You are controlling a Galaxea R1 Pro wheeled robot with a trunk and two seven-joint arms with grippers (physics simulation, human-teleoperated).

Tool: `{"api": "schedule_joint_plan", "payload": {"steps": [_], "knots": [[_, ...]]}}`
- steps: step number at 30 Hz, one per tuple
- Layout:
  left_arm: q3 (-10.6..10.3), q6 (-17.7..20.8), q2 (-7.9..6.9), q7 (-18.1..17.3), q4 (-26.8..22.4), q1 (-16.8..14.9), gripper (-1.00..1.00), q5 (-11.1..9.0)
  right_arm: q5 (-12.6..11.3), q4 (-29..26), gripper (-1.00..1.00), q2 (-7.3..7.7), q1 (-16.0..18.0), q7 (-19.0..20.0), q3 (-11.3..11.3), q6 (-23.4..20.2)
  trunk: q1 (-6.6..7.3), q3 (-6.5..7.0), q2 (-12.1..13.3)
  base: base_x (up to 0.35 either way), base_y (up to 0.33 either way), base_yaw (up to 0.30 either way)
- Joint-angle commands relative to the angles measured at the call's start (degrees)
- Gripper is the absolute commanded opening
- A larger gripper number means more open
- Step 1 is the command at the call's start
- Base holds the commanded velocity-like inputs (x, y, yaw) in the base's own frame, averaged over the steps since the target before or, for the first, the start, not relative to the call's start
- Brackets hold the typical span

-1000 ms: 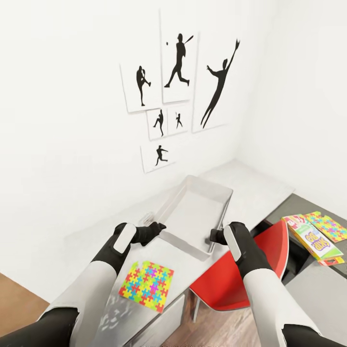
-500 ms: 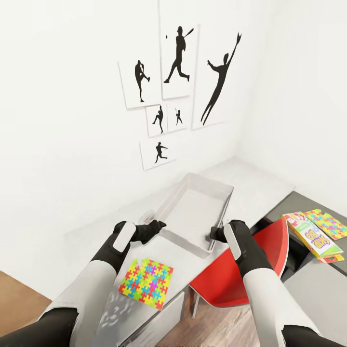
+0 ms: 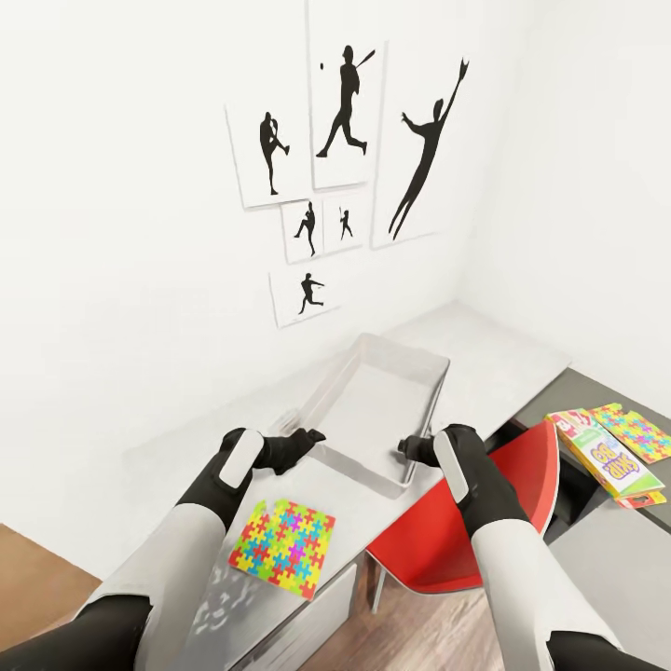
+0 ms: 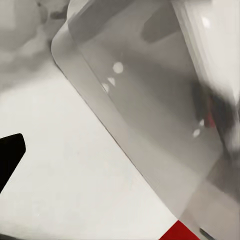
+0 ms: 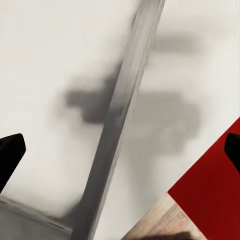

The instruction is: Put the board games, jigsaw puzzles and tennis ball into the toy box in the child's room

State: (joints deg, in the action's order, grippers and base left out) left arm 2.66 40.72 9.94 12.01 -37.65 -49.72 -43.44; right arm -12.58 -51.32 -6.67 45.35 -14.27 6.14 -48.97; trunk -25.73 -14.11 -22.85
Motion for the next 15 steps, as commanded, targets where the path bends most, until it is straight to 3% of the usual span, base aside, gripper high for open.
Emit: {"api": "schedule_joint_plan", "payload": {"steps": [1,15], "knots": [[0.15,0.49,0.06,0.63,1.00,-0.02,1.00,0.55,-1.39,3.07,1.00,-0.08,0.01,-0.48,0.11,0.01,-0.06,-0.13,-0.07,0.000,0.000,0.000],[0.15,1.00,0.06,0.58,0.75,-0.02,1.00,0.55,-1.39,3.07,1.00,-0.19,0.09,-0.40,0.19,-0.07,-0.06,0.69,-0.07,0.000,0.000,-0.049]]}}
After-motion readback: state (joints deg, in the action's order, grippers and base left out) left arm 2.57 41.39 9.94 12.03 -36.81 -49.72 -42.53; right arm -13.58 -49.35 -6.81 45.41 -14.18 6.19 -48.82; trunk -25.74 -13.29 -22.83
